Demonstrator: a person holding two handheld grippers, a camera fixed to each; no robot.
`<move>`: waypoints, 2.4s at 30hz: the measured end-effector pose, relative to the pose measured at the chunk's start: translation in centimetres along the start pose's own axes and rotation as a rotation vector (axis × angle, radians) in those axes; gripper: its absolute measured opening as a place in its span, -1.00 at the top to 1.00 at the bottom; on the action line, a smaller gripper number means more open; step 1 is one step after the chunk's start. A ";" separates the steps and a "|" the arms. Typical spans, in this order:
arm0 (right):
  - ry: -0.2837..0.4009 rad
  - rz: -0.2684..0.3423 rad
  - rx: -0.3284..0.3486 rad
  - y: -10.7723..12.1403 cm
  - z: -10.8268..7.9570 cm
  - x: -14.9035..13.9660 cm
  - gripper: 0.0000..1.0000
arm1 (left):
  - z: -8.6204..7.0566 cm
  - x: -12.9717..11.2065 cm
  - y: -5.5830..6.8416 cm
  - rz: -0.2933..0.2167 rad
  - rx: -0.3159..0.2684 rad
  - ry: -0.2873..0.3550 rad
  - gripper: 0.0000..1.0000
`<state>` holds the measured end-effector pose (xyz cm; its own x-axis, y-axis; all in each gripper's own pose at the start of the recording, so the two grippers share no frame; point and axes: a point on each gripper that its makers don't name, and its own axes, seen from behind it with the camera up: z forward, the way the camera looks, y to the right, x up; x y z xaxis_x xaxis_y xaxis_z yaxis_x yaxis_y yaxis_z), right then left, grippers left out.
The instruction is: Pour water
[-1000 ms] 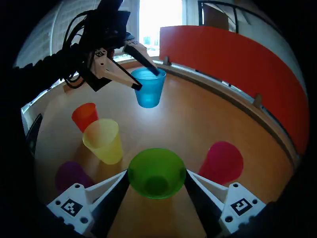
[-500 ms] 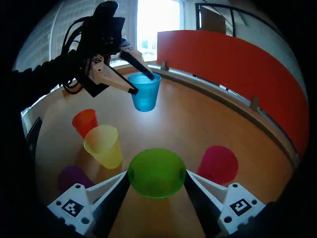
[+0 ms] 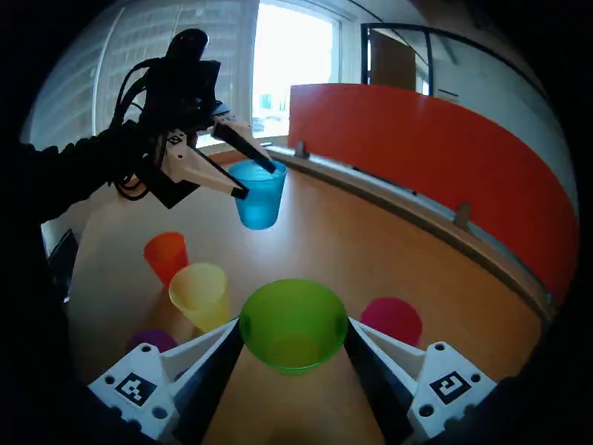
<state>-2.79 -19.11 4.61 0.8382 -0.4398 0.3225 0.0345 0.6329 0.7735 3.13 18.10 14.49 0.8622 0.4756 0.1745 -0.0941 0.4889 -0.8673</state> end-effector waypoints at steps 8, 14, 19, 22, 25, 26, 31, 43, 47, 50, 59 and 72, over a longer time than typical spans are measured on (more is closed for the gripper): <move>0.063 0.002 -0.019 -0.1 -1.2 2.4 -0.86 | -1.1 1.2 0.6 -0.042 0.023 0.065 -0.77; 0.103 -0.009 -0.027 -0.4 -1.9 4.1 -0.86 | -2.2 2.1 1.0 -0.068 0.040 0.119 -0.77; 0.129 -0.014 -0.032 -0.5 -2.4 5.3 -0.86 | -3.3 2.7 1.0 -0.089 0.062 0.165 -0.77; 0.144 -0.016 -0.033 -0.7 -2.7 5.8 -0.86 | -4.1 3.1 1.0 -0.097 0.078 0.189 -0.77; 0.158 -0.018 -0.035 -0.8 -3.0 6.3 -0.86 | -4.7 3.3 1.1 -0.104 0.092 0.207 -0.77; 0.162 -0.018 -0.036 -0.8 -3.0 6.4 -0.86 | -4.9 3.4 1.2 -0.106 0.096 0.212 -0.77; 0.189 -0.016 -0.037 -1.0 -3.4 7.3 -0.86 | -5.8 3.9 1.5 -0.117 0.112 0.235 -0.77; 0.251 -0.009 -0.043 -1.3 -4.1 8.9 -0.86 | -6.8 4.2 2.7 -0.148 0.134 0.270 -0.77; 0.276 -0.003 -0.050 -1.1 -4.3 9.2 -0.86 | -7.2 4.4 2.8 -0.157 0.136 0.280 -0.77; 0.293 0.002 -0.055 -1.0 -4.4 9.5 -0.86 | -7.6 4.6 2.9 -0.160 0.141 0.285 -0.77; 0.346 -0.006 -0.067 -0.8 -5.2 10.6 -0.86 | -8.6 5.5 3.1 -0.161 0.148 0.304 -0.77; 0.387 -0.013 -0.065 -0.9 -5.5 11.4 -0.86 | -9.1 5.7 3.5 -0.161 0.150 0.313 -0.77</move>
<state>9.74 -21.14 4.58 0.9804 -0.1828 0.0734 0.0706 0.6736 0.7357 12.29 15.89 8.16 0.9799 0.1494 0.1319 0.0028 0.6514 -0.7587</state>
